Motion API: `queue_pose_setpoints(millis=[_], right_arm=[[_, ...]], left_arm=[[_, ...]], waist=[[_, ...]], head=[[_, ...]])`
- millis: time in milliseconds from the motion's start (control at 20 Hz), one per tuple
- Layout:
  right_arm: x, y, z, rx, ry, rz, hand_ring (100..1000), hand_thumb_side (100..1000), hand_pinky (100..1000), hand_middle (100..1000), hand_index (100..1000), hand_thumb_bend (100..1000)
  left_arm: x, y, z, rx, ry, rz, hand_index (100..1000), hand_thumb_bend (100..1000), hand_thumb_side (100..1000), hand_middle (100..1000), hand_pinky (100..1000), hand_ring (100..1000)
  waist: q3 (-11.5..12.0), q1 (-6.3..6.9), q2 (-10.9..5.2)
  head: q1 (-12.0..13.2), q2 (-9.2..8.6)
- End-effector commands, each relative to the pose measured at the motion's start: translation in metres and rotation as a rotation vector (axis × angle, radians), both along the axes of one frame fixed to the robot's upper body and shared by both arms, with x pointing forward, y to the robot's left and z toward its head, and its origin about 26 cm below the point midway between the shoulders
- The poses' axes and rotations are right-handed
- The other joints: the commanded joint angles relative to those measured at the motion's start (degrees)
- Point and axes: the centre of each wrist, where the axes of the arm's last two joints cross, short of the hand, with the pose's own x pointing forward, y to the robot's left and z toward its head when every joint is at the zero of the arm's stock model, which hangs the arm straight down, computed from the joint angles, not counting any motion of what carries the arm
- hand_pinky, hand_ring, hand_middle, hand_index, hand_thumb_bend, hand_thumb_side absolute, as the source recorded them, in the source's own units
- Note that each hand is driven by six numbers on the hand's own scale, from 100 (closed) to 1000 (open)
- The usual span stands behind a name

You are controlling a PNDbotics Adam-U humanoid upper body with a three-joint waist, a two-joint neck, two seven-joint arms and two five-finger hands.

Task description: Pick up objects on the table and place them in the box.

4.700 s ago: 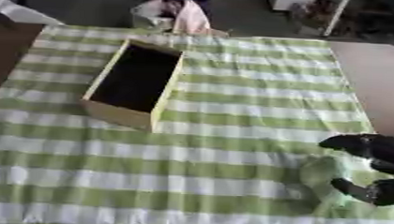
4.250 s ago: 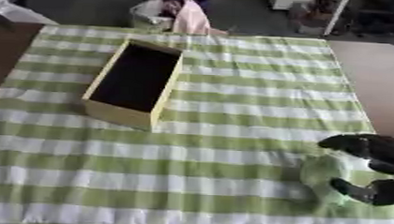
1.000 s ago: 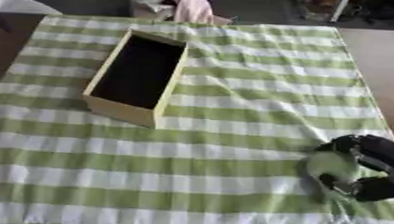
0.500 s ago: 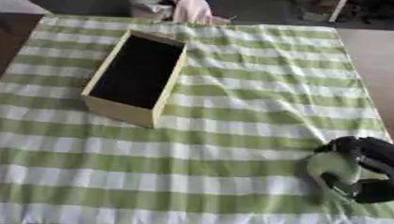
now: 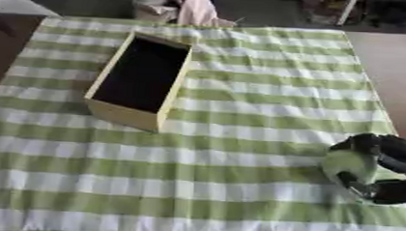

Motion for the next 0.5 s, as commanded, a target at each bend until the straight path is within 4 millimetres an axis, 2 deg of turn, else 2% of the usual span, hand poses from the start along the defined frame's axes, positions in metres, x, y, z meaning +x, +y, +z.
queue_pose_setpoints(millis=[50,250,500], right_arm=[[0.003,-0.010,0.024,-0.049,-0.059,-0.006,635,660,553,659,850,100],[0.005,-0.011,0.030,-0.062,-0.089,-0.008,637,635,563,651,843,100],[0.013,-0.009,0.043,-0.085,-0.137,0.003,631,538,550,653,845,100]], left_arm=[[-0.002,0.000,0.007,0.008,-0.027,-0.004,727,100,726,746,460,818],[-0.002,0.000,0.007,0.009,-0.027,-0.003,727,100,726,746,460,819],[-0.002,0.000,0.007,0.010,-0.024,-0.004,727,100,730,747,460,820]], waist=[[-0.1,-0.14,-0.83],[0.0,-0.21,-0.81],[0.1,-0.34,-0.83]], head=[[0.1,0.37],[0.1,0.37],[0.2,0.37]])
